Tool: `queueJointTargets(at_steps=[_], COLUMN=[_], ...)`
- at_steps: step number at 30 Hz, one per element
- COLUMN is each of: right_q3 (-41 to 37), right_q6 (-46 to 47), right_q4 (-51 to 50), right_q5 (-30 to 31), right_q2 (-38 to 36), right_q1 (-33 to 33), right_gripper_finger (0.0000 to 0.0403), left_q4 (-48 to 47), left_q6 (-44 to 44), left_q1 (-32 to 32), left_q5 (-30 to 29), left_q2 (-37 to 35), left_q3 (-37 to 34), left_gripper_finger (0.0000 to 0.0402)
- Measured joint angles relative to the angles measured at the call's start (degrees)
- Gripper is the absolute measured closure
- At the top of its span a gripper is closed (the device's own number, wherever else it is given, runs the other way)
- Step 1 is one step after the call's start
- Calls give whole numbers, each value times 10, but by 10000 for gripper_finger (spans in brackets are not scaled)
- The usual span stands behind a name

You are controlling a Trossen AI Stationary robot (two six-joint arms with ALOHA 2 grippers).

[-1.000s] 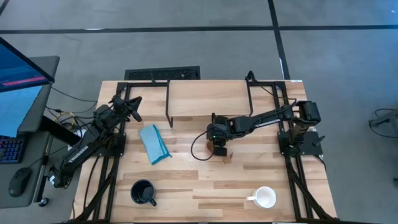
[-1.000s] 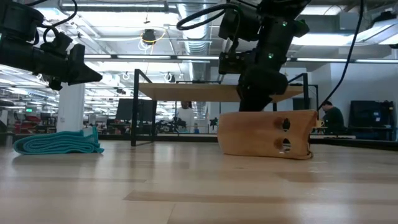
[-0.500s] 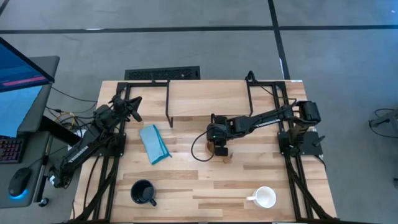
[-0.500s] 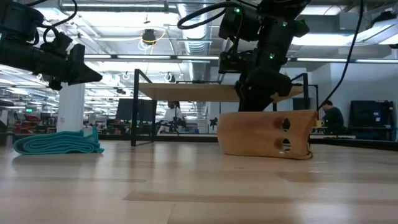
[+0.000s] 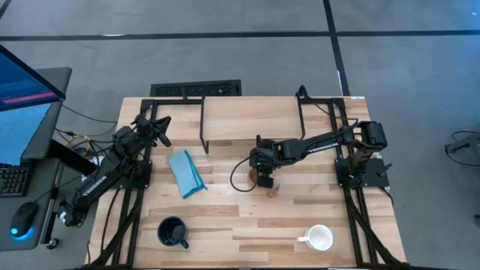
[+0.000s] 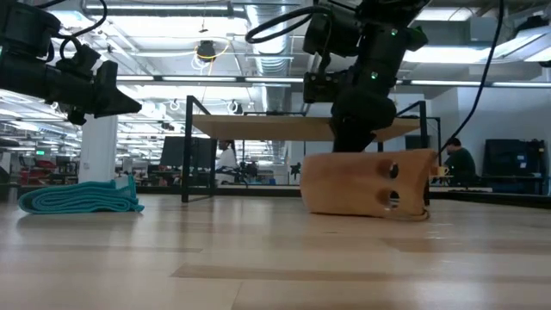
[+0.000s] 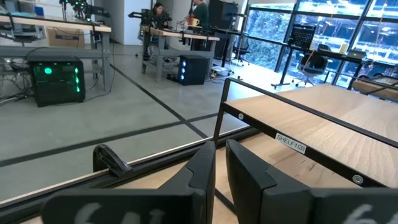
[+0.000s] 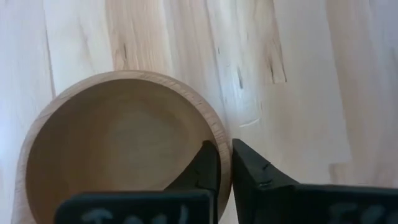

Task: Stack small to large cups/mugs on shelf
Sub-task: Put the brown mug on the shelf

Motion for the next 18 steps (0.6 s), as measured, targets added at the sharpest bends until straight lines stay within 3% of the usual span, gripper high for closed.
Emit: queueJointTargets(at_steps=[7, 18], right_q3=[25, 164], right_q6=[39, 41], right_q4=[-51, -173], right_q5=[-6, -2], right_q2=[2, 2], right_q1=[4, 38], right_gripper_finger=[369, 369], left_q4=[0, 0], left_q6=[0, 0], left_q1=[0, 0], left_q5=[0, 0], left_q2=[0, 0], left_q3=[0, 0], left_gripper_finger=[372, 372])
